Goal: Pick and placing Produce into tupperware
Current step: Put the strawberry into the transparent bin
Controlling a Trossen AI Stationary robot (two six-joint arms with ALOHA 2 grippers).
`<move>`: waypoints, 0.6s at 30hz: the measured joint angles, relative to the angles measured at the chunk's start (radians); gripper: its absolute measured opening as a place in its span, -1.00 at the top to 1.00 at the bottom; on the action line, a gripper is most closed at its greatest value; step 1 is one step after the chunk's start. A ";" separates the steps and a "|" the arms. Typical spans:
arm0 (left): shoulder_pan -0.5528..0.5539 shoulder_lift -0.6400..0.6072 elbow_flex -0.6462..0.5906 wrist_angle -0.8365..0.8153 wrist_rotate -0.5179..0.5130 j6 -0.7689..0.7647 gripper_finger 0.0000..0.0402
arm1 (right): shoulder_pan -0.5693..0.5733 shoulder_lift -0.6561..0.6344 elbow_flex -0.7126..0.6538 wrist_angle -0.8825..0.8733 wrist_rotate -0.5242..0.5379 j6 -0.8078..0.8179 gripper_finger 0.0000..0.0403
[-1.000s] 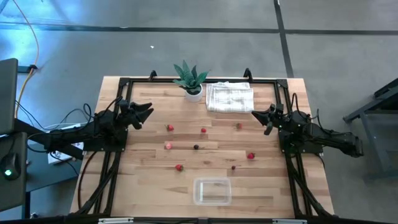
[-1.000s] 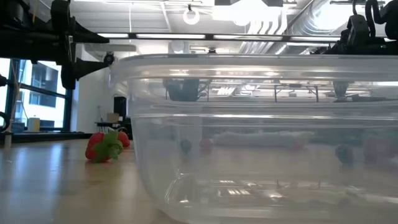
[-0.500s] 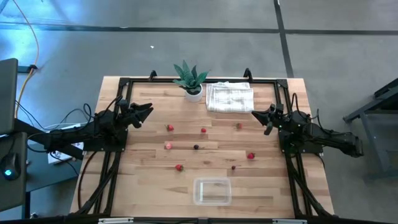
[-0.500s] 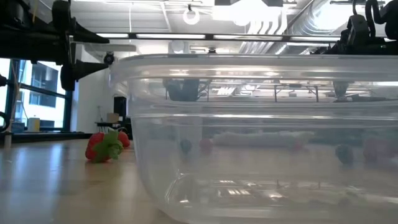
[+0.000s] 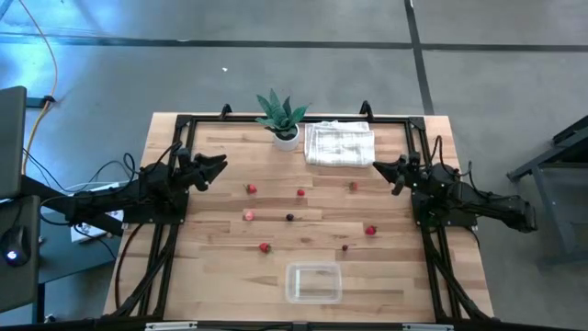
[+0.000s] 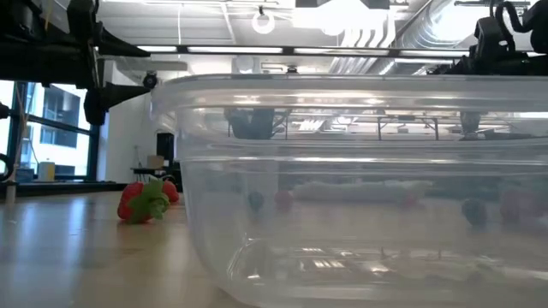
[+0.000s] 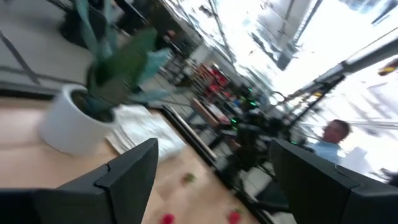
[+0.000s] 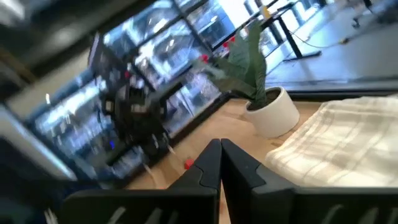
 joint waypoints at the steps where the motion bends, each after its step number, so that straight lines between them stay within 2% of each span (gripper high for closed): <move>1: 0.000 0.003 0.000 0.003 0.020 -0.013 -0.46 | 0.000 0.000 0.002 0.001 0.000 0.020 1.00; 5: 0.000 0.025 0.019 0.010 0.104 -0.016 -0.28 | 0.000 0.003 0.055 -0.001 -0.007 0.028 1.00; 11: 0.000 0.119 0.141 -0.019 0.117 0.083 0.04 | 0.000 0.068 0.224 -0.056 -0.014 -0.028 1.00; 14: 0.000 0.203 0.235 -0.091 0.116 0.132 0.13 | 0.000 0.164 0.337 -0.189 -0.026 -0.042 1.00; 18: 0.000 0.347 0.379 -0.245 0.106 0.169 0.14 | 0.000 0.357 0.487 -0.388 -0.055 -0.033 1.00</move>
